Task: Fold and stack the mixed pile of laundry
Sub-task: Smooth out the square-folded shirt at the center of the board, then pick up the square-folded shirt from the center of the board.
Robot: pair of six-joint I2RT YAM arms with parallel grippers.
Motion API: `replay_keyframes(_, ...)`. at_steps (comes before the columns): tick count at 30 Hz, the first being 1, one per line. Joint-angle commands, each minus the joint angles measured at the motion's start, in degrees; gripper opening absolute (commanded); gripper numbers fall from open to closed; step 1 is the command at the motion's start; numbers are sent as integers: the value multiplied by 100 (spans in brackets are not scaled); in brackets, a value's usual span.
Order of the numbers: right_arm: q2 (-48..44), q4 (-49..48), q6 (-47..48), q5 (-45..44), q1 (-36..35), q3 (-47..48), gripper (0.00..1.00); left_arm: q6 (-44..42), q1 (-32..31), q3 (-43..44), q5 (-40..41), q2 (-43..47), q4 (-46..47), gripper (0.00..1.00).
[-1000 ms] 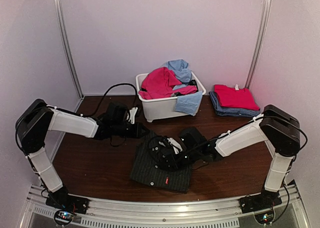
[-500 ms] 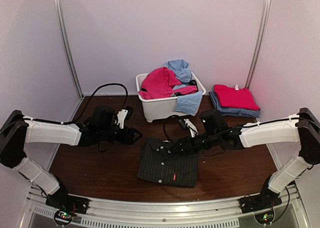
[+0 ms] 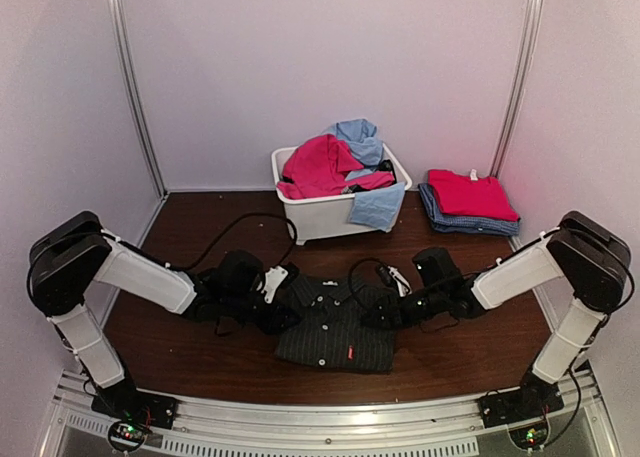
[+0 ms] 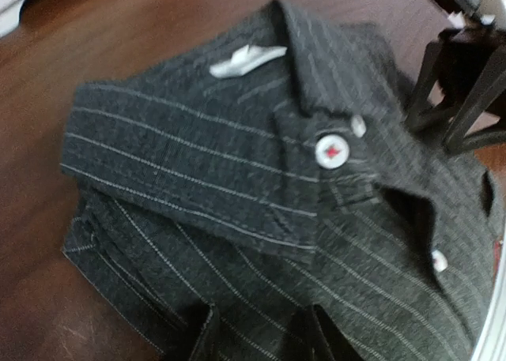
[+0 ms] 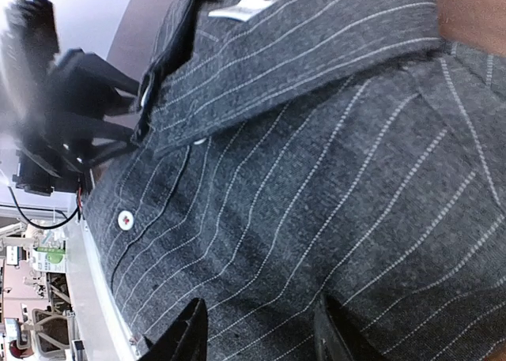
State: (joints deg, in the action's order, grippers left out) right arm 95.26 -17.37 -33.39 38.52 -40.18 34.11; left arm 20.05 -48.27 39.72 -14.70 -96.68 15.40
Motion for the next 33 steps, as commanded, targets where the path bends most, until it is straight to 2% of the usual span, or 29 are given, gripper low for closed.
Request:
replay_keyframes(1, 337, -347, 45, 136, 338, 94, 45, -14, -7, -175, 697, -87, 54, 38)
replay_keyframes(3, 84, -150, 64, 228, 377, 171, 45, -135, -11, -214, 1003, 194, -99, 39)
replay_keyframes(6, -802, 470, 111, 164, 449, 144, 48, -600, -208, -378, 1664, 1031, -81, 49)
replay_keyframes(7, -1230, 711, 112, 103, 500, 104, 50, -889, -453, -419, 2013, 1286, -29, 53)
replay_keyframes(10, -1923, 1211, -30, -71, 643, -145, 57, -1752, -1076, -297, 2516, 1590, 64, 58)
replay_keyframes(13, -2430, 1252, -414, 23, 851, -550, 61, -2506, -1687, 182, 2633, 1196, -54, 59)
replay_keyframes(17, -2693, 1046, -858, 190, 1035, -1069, 63, -3631, -2620, 1192, 3192, 45, -589, 59)
replay_keyframes(20, -2807, 669, -1169, 311, 1060, -1411, 65, -4079, -3083, 1812, 3592, -718, -880, 59)
replay_keyframes(23, -2821, 347, -1443, 440, 1076, -1713, 67, -4370, -3366, 2211, 3626, -1272, -985, 58)
replay_keyframes(29, -2905, 76, -1809, 507, 1074, -2066, 77, -4617, -3430, 2738, 3750, -2054, -1118, 50)
replay_keyframes(33, -2828, -65, -1933, 492, 1077, -2093, 84, -4481, -3269, 2815, 3908, -2199, -778, 22)
